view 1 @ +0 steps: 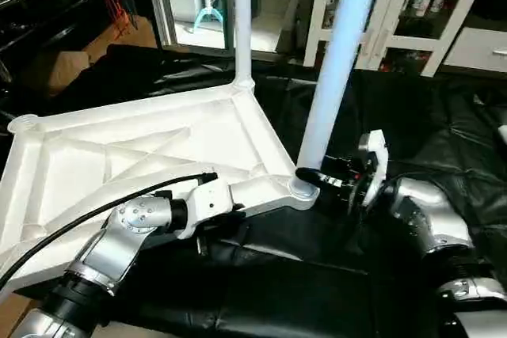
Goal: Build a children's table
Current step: Rotate leg to tighten
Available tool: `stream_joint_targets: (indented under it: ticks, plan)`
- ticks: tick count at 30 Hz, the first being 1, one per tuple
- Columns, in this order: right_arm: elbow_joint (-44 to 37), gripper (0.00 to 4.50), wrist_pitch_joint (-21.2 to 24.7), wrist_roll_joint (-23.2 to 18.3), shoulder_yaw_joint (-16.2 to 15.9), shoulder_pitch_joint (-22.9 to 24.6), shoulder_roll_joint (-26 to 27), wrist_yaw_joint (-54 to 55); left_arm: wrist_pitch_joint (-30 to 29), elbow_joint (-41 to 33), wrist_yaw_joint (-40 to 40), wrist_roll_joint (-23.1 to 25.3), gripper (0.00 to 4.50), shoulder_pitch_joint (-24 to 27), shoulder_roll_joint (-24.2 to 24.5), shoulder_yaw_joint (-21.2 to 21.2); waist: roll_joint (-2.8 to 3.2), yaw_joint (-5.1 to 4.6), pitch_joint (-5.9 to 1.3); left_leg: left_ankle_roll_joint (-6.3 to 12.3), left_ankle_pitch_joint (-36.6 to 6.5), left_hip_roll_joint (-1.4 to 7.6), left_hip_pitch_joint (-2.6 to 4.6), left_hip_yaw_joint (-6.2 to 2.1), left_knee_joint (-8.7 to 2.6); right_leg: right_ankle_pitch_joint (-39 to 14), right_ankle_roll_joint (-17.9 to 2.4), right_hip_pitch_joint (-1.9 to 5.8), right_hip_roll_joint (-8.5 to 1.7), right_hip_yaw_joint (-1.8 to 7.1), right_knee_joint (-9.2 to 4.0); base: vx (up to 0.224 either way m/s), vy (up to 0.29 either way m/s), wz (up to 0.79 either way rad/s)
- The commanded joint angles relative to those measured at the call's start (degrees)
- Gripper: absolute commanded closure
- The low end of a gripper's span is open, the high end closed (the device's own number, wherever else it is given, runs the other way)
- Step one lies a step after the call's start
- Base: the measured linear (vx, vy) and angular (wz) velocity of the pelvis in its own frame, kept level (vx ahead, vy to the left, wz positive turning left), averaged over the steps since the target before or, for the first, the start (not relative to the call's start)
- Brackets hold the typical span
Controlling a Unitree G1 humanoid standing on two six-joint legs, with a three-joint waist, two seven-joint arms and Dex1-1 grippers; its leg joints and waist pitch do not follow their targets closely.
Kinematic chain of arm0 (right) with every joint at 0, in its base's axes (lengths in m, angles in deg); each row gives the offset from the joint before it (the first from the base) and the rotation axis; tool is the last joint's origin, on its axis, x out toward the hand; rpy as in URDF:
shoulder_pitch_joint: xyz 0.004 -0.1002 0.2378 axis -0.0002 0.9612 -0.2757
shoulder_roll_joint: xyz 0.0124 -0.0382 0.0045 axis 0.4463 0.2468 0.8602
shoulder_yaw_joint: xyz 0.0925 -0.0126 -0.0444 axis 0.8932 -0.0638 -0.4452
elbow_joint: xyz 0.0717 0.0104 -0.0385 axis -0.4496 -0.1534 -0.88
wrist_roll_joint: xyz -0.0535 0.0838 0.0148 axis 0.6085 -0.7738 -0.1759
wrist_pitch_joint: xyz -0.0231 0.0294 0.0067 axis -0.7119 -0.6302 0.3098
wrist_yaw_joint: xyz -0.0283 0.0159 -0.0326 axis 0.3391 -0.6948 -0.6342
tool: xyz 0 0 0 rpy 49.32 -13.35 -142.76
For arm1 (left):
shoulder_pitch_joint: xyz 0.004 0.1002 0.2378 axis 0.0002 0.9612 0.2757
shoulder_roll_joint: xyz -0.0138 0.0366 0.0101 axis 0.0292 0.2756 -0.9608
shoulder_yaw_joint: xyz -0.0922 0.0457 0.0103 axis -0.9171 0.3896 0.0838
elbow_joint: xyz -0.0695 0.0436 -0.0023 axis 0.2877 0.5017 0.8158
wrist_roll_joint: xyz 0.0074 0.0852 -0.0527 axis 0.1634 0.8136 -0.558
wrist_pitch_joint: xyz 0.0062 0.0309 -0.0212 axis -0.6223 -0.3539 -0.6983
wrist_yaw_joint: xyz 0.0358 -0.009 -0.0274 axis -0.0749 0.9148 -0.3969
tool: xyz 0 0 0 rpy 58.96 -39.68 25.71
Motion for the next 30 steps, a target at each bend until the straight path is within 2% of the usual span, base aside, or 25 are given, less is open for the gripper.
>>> stream_joint_targets:
  ticks: [1,5,6,9,11,12,13,14,15,16,17,18,19,20,21,22,24,27,28,30]
  plan:
    - [1.64,2.50,-0.12,1.12,1.04,-0.02,0.40,5.91,0.48,0.68,1.98,0.98,4.50,0.92,0.72,2.40,-0.32,0.03,-2.12,3.27,-7.85,1.52,0.35,-0.23,-3.62,1.29,-13.96,2.16,-3.93,2.25,-4.87,0.000,0.000,0.00]
    - [2.97,2.55,-0.83,2.85,1.78,-0.35,2.08,11.83,-0.06,1.08,1.32,1.91,4.50,0.66,0.20,2.54,-0.28,-0.29,-2.02,2.50,-8.57,1.50,0.42,-0.26,-3.76,0.02,-13.85,2.05,-3.93,2.39,-5.02,0.000,0.000,0.00]
    - [4.18,2.55,-1.19,3.69,2.54,-0.79,3.13,16.40,-0.73,1.68,0.29,2.89,4.50,0.13,-0.27,2.75,-0.07,-0.54,-1.92,2.08,-8.78,1.49,0.48,-0.23,-3.87,-0.25,-13.84,1.86,-3.86,2.39,-5.08,0.000,0.000,0.00]
    - [8.66,2.57,-2.27,5.83,4.72,-2.53,6.50,31.94,-4.44,4.48,-4.02,6.22,4.50,-2.62,-2.69,3.64,0.01,-1.03,-1.83,0.53,-10.28,1.51,0.74,-0.36,-4.15,-2.71,-13.84,1.69,-3.96,2.40,-5.23,0.000,0.000,0.00]
    - [10.02,2.57,-2.21,6.12,5.37,-3.13,7.32,36.18,-6.07,5.56,-5.54,7.03,4.50,-3.81,-3.96,3.89,0.14,-1.35,-1.87,-0.42,-10.87,1.43,0.78,-0.42,-4.19,-3.66,-13.65,1.76,-3.98,2.47,-5.33,0.000,0.000,0.00]
    - [11.46,2.57,-2.09,6.21,6.17,-3.79,8.20,40.76,-7.61,6.73,-7.06,7.71,4.50,-5.15,-5.47,4.17,0.11,-1.33,-1.84,-0.46,-11.33,1.46,0.75,-0.38,-4.20,-3.57,-13.51,1.73,-4.01,2.55,-5.43,0.000,0.000,0.00]
    - [13.18,2.57,-2.03,4.88,8.36,-4.55,10.02,47.33,-10.27,8.27,-10.27,8.67,4.50,-7.01,-8.13,4.23,0.24,-1.30,-1.83,-0.77,-11.94,1.46,0.90,-0.32,-4.21,-3.64,-13.50,1.56,-4.01,2.62,-5.49,0.000,0.000,0.00]
    - [13.18,2.57,-2.03,4.88,8.36,-4.55,10.02,47.33,-10.27,8.27,-10.27,8.67,4.50,-7.01,-8.13,4.23,0.23,-1.42,-1.72,-1.07,-12.31,1.50,0.91,-0.30,-4.35,-3.99,-13.45,1.47,-4.03,2.68,-5.58,0.000,0.000,0.00]
    - [15.97,2.57,-2.61,2.14,12.28,-5.66,13.61,58.27,-14.91,10.84,-16.17,9.81,4.50,-10.23,-13.52,4.07,0.22,-1.36,-1.75,-1.37,-12.64,1.53,0.97,-0.38,-4.40,-4.34,-13.37,1.53,-4.08,2.66,-5.61,0.000,0.000,0.00]
    - [16.82,2.58,-2.95,1.16,13.45,-5.94,14.97,61.29,-16.54,11.75,-18.17,9.95,4.50,-11.31,-15.66,3.95,0.16,-1.16,-1.68,-2.64,-15.13,1.56,1.72,-0.31,-4.50,-7.17,-13.09,0.96,-4.07,2.65,-5.96,0.000,0.000,0.00]
    - [16.82,2.58,-2.95,1.16,13.45,-5.94,14.97,61.29,-16.54,11.75,-18.17,9.95,4.50,-11.31,-15.66,3.95,0.16,-1.16,-1.68,-2.64,-15.13,1.56,1.72,-0.31,-4.50,-7.17,-13.09,0.96,-4.07,2.65,-5.96,0.000,0.000,0.00]
    - [17.73,2.58,-4.46,0.96,13.66,-6.19,17.53,63.45,-18.11,13.69,-20.55,9.93,4.50,-13.06,-20.03,4.29,0.25,-1.06,-1.74,-2.64,-15.72,1.53,1.15,-0.56,-4.66,-6.91,-12.39,1.43,-4.17,2.55,-5.98,0.000,0.000,0.00]
    - [18.01,2.58,-5.31,1.24,13.47,-6.29,18.57,64.14,-18.50,14.51,-21.28,9.97,4.50,-13.72,-21.81,4.53,0.17,-1.05,-1.95,-2.43,-14.45,1.62,1.11,-0.57,-4.61,-3.88,-12.15,1.54,-4.18,2.55,-5.93,0.000,0.000,0.00]
    - [18.21,2.58,-6.20,1.77,12.92,-6.55,19.52,64.07,-18.33,15.28,-21.61,10.23,4.50,-14.15,-23.52,5.05,0.47,-1.10,-2.05,-2.22,-13.74,1.60,1.05,-0.59,-4.58,-1.99,-12.29,1.55,-4.13,2.52,-5.78,0.000,0.000,0.00]
    - [18.22,2.58,-6.98,1.90,12.74,-6.79,20.03,63.73,-18.13,15.46,-21.33,10.26,4.50,-14.02,-24.38,5.45,0.27,-1.01,-2.16,-2.02,-12.81,1.68,1.05,-0.64,-4.54,0.00,-12.36,1.81,-4.12,2.39,-5.73,0.000,0.000,0.00]
    - [18.34,2.58,-7.46,1.86,12.63,-7.02,20.23,63.65,-18.08,15.55,-21.15,10.29,4.50,-13.89,-24.77,5.67,0.41,-0.99,-2.22,-1.59,-11.61,1.61,0.83,-0.64,-4.48,3.29,-12.49,2.06,-4.05,2.28,-5.52,0.000,0.000,0.00]
    - [18.33,2.58,-7.72,1.66,12.65,-7.39,19.70,62.55,-17.03,15.14,-20.35,10.52,4.50,-13.09,-24.11,6.25,0.35,-0.99,-2.36,-0.52,-10.11,1.49,0.67,-0.64,-4.31,7.54,-12.76,2.35,-4.00,2.16,-5.28,0.000,0.000,0.00]
    - [16.82,2.58,-9.51,3.22,11.21,-8.06,16.06,53.70,-13.74,13.87,-17.63,10.80,4.50,-11.06,-19.75,6.19,0.27,-1.02,-2.28,0.11,-11.29,1.42,0.53,-0.64,-4.38,6.44,-13.09,2.49,-4.06,2.07,-5.43,0.000,0.000,0.00]
    - [15.64,2.23,-10.35,3.31,10.58,-7.91,14.82,50.22,-13.85,13.34,-16.75,10.57,4.50,-10.48,-18.36,5.91,0.16,-1.23,-2.31,0.70,-12.09,1.48,0.42,-0.60,-4.35,5.01,-13.42,2.62,-4.17,2.17,-5.47,0.000,0.000,0.00]
    - [14.81,2.23,-11.72,4.39,9.43,-7.78,13.06,47.34,-11.72,13.18,-15.42,10.34,4.50,-9.96,-16.80,5.67,0.16,-1.11,-2.37,1.46,-10.34,1.54,0.33,-0.60,-4.16,6.26,-13.95,2.70,-4.23,2.15,-5.37,0.000,0.000,0.00]
